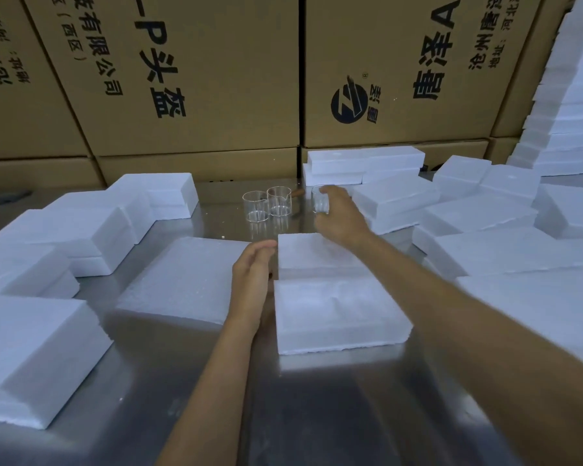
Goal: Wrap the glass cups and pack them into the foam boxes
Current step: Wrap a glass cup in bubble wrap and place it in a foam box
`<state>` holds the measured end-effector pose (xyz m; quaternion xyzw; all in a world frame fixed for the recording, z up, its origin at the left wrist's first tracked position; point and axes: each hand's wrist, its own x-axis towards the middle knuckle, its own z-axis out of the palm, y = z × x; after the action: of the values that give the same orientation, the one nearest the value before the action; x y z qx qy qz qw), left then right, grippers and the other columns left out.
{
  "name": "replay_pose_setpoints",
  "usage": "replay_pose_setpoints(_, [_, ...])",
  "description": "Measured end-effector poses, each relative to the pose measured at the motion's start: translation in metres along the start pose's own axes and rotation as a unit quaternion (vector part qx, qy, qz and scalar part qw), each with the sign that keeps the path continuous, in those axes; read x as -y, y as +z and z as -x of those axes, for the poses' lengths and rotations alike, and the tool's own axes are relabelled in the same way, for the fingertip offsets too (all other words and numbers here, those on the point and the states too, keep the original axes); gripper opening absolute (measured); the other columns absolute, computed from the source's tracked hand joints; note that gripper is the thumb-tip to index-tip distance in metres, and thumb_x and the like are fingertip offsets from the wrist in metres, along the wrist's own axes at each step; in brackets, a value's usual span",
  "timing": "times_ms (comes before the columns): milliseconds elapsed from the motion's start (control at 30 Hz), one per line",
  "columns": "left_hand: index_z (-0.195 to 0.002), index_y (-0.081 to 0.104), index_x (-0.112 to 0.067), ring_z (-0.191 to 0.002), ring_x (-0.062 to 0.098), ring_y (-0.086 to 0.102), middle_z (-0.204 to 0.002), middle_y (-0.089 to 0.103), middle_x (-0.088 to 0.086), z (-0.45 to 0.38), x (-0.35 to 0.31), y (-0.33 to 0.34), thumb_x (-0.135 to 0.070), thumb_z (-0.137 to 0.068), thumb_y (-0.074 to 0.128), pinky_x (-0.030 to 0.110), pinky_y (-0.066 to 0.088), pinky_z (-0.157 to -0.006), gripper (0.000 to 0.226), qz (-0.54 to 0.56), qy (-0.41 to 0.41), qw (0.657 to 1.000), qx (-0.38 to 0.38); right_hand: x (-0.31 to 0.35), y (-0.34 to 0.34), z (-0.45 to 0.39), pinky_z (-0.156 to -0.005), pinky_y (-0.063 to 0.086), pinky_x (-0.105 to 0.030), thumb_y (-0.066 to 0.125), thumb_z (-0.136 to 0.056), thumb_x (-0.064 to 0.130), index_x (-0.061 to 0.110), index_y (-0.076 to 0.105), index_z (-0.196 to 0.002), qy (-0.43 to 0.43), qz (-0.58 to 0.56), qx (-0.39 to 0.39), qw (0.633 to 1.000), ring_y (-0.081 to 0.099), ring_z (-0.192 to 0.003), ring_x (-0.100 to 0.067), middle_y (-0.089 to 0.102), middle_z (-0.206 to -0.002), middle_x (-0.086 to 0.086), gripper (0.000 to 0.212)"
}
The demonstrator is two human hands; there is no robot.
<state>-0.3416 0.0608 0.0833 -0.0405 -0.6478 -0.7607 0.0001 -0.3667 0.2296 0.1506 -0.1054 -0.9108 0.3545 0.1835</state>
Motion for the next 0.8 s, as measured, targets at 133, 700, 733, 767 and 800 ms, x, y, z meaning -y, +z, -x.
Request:
replay_pose_setpoints(133, [-0.102, 0.074, -0.022, -0.109, 0.013, 0.066, -0.11, 0.074, -0.005, -0.013, 0.003, -0.001, -0.023, -0.099, 0.054, 0.027, 0.052, -0.092, 0.021, 0.028, -0.015, 0.999, -0.004, -0.013, 0.014, -0.066, -0.097, 0.041, -0.031, 0.051, -0.093, 0.006, 0.011, 0.035, -0.147, 0.016, 0.074, 0.072, 0.995, 0.046, -0.13, -0.031, 0.043, -0.148, -0.011, 0.057])
replay_pose_setpoints(700, [-0.103, 0.074, -0.027, -0.108, 0.01, 0.068, -0.11, 0.074, -0.008, -0.02, -0.002, -0.003, -0.023, -0.1, 0.055, 0.029, 0.054, -0.095, 0.02, 0.028, -0.019, 0.999, -0.007, 0.013, 0.02, -0.082, -0.094, 0.046, -0.04, 0.045, -0.091, 0.007, 0.001, 0.059, -0.11, -0.078, 0.059, -0.057, 0.994, 0.059, -0.099, -0.032, 0.063, -0.109, -0.017, 0.024])
replay_pose_setpoints(733, [-0.105, 0.074, -0.027, -0.107, 0.008, 0.068, -0.111, 0.074, -0.009, -0.019, -0.007, -0.004, -0.021, -0.1, 0.055, 0.027, 0.054, -0.095, 0.021, 0.045, -0.019, 0.999, -0.012, 0.021, 0.013, -0.071, -0.091, 0.047, -0.038, 0.046, -0.091, 0.008, 0.003, 0.059, -0.11, -0.095, 0.034, -0.069, 0.993, 0.059, -0.097, -0.029, 0.062, -0.107, -0.013, 0.024])
replay_pose_setpoints(767, [-0.106, 0.073, -0.026, -0.106, 0.006, 0.068, -0.112, 0.073, -0.009, -0.019, -0.012, -0.005, -0.02, -0.1, 0.055, 0.024, 0.054, -0.094, 0.02, 0.065, -0.018, 0.998, -0.018, 0.028, 0.007, -0.059, -0.088, 0.048, -0.036, 0.047, -0.091, 0.009, 0.006, 0.059, -0.11, -0.113, 0.009, -0.08, 0.99, 0.058, -0.092, -0.024, 0.062, -0.104, -0.008, 0.022])
replay_pose_setpoints(800, [-0.109, 0.071, -0.025, -0.105, 0.005, 0.068, -0.114, 0.072, -0.008, -0.017, -0.017, -0.005, -0.018, -0.1, 0.056, 0.021, 0.055, -0.092, 0.019, 0.085, -0.014, 0.996, -0.022, 0.033, 0.0, -0.044, -0.082, 0.048, -0.033, 0.046, -0.091, 0.008, 0.009, 0.059, -0.107, -0.131, -0.021, -0.092, 0.987, 0.056, -0.085, -0.018, 0.06, -0.1, -0.002, 0.02])
